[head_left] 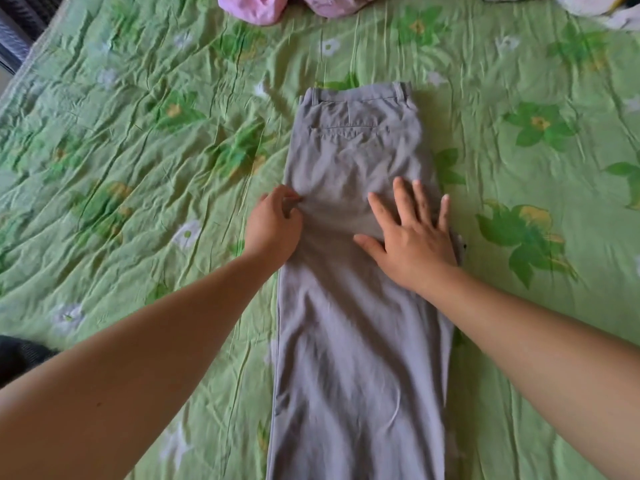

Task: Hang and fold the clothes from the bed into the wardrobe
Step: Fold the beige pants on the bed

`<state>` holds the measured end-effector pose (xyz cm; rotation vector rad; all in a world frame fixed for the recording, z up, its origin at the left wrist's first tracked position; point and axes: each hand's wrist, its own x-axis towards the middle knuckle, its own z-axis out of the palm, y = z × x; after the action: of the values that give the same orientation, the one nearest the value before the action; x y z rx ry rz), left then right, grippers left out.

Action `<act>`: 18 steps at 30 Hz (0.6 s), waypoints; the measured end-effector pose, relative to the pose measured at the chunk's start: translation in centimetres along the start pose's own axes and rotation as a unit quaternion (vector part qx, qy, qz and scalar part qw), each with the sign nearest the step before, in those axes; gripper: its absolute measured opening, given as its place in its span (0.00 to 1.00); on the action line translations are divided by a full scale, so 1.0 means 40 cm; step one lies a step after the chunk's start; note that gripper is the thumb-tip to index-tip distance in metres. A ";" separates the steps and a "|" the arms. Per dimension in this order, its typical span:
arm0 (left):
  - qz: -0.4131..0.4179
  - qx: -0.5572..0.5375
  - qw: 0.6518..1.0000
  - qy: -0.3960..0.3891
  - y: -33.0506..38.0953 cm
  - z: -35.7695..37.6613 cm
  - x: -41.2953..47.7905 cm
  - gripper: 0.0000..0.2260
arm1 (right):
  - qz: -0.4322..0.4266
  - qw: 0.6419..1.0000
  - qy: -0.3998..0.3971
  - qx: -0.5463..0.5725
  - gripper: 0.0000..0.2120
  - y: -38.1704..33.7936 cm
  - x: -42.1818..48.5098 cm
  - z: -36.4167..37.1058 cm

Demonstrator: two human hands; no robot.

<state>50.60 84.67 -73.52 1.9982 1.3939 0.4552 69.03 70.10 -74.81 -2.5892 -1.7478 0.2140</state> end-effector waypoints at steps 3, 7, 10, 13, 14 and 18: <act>0.101 0.165 0.981 -0.014 0.018 0.032 0.033 0.23 | -0.001 1.000 -0.003 -0.021 0.37 -0.001 0.046 0.011; 0.172 0.298 0.932 -0.110 -0.031 0.085 0.032 0.32 | 0.004 0.998 -0.069 -0.016 0.39 0.007 0.072 0.061; 0.174 0.300 0.932 -0.107 -0.046 0.092 0.035 0.32 | 0.004 0.997 -0.079 -0.017 0.39 0.012 0.079 0.063; 0.161 0.277 0.943 -0.093 -0.045 0.079 -0.016 0.31 | 0.015 0.999 -0.024 -0.020 0.38 -0.012 0.023 0.044; 0.153 0.260 0.949 -0.092 -0.050 0.074 -0.059 0.31 | 0.025 1.000 0.003 -0.005 0.38 -0.028 -0.021 0.043; 0.143 0.211 0.961 -0.105 -0.112 0.044 -0.345 0.29 | 0.022 0.997 0.048 0.059 0.35 -0.110 -0.328 0.090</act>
<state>43.38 72.37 -76.73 2.5272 1.1403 0.0604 59.74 59.38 -76.58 -2.5121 -1.5979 0.1849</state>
